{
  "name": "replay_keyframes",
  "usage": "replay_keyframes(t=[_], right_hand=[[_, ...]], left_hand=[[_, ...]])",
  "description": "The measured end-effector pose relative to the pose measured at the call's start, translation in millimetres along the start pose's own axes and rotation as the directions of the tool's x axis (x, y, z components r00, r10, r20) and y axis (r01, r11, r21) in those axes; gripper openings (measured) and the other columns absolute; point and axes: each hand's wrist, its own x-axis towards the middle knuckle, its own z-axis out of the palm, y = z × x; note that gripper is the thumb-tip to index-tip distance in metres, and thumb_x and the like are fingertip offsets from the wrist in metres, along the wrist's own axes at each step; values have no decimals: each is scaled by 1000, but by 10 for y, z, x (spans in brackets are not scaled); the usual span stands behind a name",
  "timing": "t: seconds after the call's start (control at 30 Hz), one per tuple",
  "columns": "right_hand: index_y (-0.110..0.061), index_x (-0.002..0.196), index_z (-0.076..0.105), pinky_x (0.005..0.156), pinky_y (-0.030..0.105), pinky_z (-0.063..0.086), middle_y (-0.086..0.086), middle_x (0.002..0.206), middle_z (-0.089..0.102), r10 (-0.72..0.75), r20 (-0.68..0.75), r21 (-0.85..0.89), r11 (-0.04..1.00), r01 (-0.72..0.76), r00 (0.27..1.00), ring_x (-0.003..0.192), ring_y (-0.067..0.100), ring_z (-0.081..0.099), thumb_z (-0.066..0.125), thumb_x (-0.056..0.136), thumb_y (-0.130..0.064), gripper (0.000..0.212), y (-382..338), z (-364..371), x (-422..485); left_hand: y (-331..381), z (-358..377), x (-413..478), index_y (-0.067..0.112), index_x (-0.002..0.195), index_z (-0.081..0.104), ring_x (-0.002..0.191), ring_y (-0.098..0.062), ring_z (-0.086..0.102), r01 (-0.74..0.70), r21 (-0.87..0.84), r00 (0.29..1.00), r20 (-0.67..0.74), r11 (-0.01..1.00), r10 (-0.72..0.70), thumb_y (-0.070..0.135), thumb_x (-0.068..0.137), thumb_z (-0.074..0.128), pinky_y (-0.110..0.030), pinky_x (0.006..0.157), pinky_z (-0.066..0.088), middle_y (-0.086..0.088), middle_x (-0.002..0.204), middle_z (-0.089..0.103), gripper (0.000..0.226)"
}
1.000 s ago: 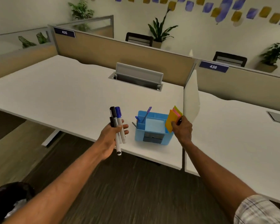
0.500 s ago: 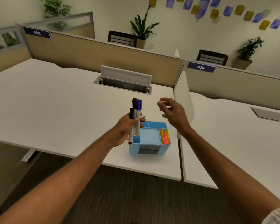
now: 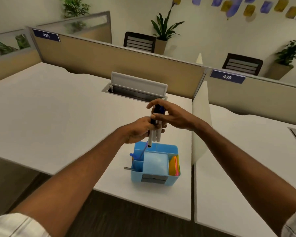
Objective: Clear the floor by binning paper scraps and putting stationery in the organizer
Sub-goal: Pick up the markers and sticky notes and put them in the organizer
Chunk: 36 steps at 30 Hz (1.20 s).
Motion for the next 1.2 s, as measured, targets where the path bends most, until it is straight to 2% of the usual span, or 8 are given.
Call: replay_keyframes(t=[0.13, 0.33, 0.53, 0.73, 0.87, 1.03, 1.1, 1.2], right_hand=[[-15, 120, 58, 77, 8, 49, -6, 113, 58, -31, 27, -80, 996, 33, 999, 97, 4, 57, 62, 96, -21, 25, 158, -74, 76], [-15, 113, 64, 75, 9, 48, -1, 108, 64, -81, -97, -210, 976, 59, 992, 94, 9, 58, 66, 92, -20, 22, 353, -65, 169], [-15, 113, 64, 74, 9, 46, 0, 107, 66, -2, -187, -207, 978, -38, 982, 90, 7, 58, 66, 92, -21, 22, 533, 35, 221], [-13, 113, 62, 69, 6, 46, 2, 106, 66, 93, -103, -169, 979, -110, 990, 89, 9, 60, 63, 95, -23, 21, 721, 309, 261], [-14, 112, 61, 71, 12, 50, -3, 102, 63, 130, -27, -132, 982, -132, 991, 88, 11, 62, 62, 96, -23, 19, 790, 522, 252], [-12, 114, 60, 70, 13, 49, 5, 109, 66, 181, 20, -129, 976, -177, 983, 90, 13, 61, 61, 96, -23, 21, 866, 761, 293], [-11, 115, 59, 71, 15, 52, 6, 109, 66, 189, 33, -102, 977, -185, 981, 88, 13, 63, 60, 97, -22, 21, 887, 819, 295], [-9, 114, 60, 76, 22, 59, 5, 106, 68, 188, 74, -75, 980, -183, 979, 85, 13, 66, 58, 98, -21, 20, 878, 902, 277]], left_hand=[[-11, -62, 171, 10, 124, 52, 105, -20, 64, 15, 59, 1000, 3, 998, -15, 3, 103, 41, -40, 103, 43, -8, 117, 63, 25], [-27, -116, 382, 8, 121, 53, 108, -20, 61, -35, 134, 998, -52, 990, 42, 3, 102, 44, -38, 105, 41, -11, 120, 62, 22], [-13, -155, 562, 12, 116, 51, 87, -5, 63, -81, 231, 994, -49, 970, 94, -2, 99, 48, -31, 98, 42, 1, 102, 62, 22], [-356, -275, 623, 11, 118, 53, 89, -7, 66, -21, 216, 1000, -5, 976, 23, -5, 97, 48, -29, 93, 49, -5, 110, 64, 27], [-612, -364, 572, 14, 116, 56, 90, -6, 69, 51, 194, 998, 37, 980, -59, -11, 94, 49, -15, 77, 55, 2, 102, 69, 34], [-788, -459, 572, 21, 124, 52, 106, -15, 62, 92, 251, 995, 26, 964, -101, 2, 95, 56, -34, 100, 46, -1, 113, 65, 35], [-839, -501, 575, 21, 129, 50, 116, -22, 61, 102, 239, 994, 21, 966, -110, -1, 94, 56, -40, 107, 45, -3, 119, 64, 41], [-853, -571, 540, 16, 131, 52, 116, -23, 64, 90, 204, 994, 39, 975, -100, -13, 89, 51, -36, 102, 51, -6, 121, 66, 51]])
